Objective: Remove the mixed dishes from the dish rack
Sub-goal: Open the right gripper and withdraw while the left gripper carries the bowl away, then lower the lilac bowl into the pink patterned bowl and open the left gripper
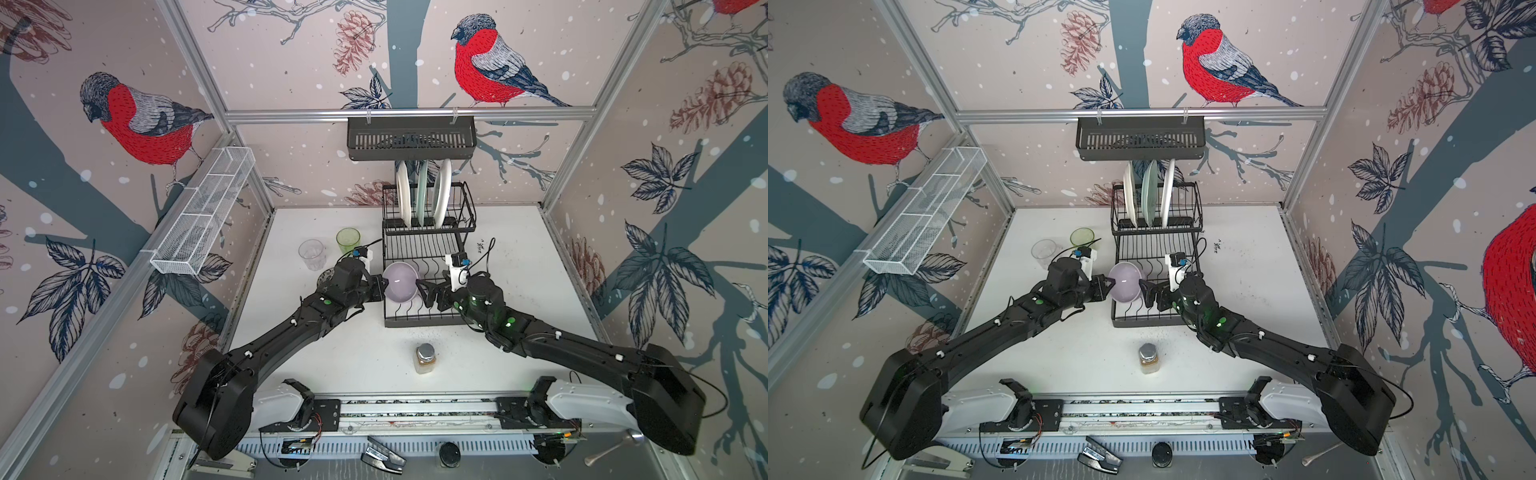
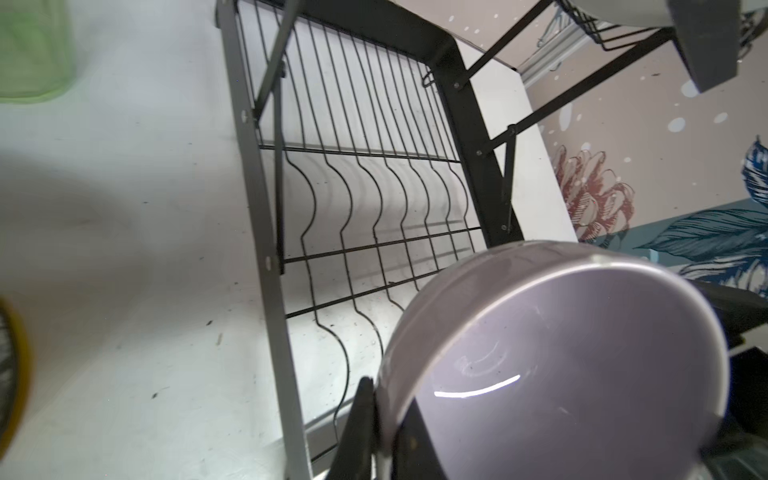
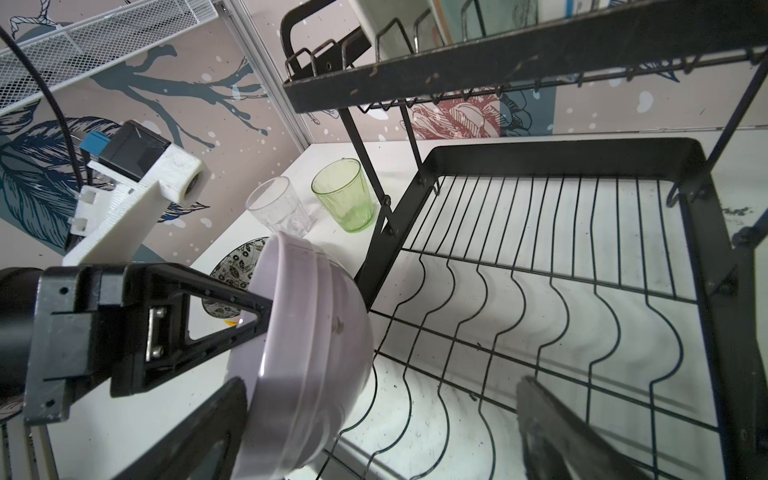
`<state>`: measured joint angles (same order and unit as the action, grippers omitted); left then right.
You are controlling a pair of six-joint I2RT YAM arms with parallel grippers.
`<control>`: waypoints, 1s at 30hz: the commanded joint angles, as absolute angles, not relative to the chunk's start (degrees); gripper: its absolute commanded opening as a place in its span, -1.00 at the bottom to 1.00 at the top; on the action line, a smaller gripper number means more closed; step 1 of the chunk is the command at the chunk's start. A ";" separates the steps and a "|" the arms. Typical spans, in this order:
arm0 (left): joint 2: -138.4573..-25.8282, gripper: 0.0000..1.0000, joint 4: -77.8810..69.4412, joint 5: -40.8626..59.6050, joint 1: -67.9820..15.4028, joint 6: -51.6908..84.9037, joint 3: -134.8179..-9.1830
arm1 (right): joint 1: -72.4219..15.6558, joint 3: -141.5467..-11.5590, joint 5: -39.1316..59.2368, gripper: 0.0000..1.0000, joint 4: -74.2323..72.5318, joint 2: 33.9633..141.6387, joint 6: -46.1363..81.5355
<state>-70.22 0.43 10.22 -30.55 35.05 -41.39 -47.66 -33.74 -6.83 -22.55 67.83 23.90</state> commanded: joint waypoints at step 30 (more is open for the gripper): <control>-71.82 -1.00 30.72 -7.39 -10.02 30.74 -54.58 | -33.68 -30.12 2.20 0.99 -23.26 65.15 21.92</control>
